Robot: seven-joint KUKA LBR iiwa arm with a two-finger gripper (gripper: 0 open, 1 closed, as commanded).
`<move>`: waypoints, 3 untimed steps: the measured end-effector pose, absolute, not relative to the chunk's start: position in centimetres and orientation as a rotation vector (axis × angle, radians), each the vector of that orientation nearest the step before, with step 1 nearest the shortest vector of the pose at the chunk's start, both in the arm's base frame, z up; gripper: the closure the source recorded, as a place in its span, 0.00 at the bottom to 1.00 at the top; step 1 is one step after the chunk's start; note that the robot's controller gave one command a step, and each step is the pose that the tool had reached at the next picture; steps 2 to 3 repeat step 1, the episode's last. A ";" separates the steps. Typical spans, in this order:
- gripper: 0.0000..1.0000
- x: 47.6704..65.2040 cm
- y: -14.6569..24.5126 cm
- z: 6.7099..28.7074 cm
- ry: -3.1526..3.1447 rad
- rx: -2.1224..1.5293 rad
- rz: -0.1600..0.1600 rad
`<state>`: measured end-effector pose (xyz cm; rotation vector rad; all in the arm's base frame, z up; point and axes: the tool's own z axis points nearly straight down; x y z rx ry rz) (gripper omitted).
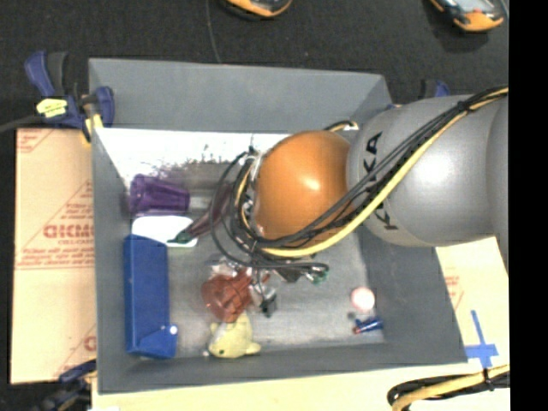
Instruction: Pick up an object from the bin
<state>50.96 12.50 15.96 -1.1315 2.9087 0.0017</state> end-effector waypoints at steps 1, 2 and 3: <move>1.00 50.9 12.4 18.1 2.914 -1.126 0.003; 1.00 50.9 12.4 18.1 2.914 -1.126 0.003; 1.00 50.9 12.4 18.1 2.914 -1.126 0.003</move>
Offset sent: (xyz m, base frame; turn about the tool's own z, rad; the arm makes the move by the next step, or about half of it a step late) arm -0.0002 -0.0004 0.0816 0.0028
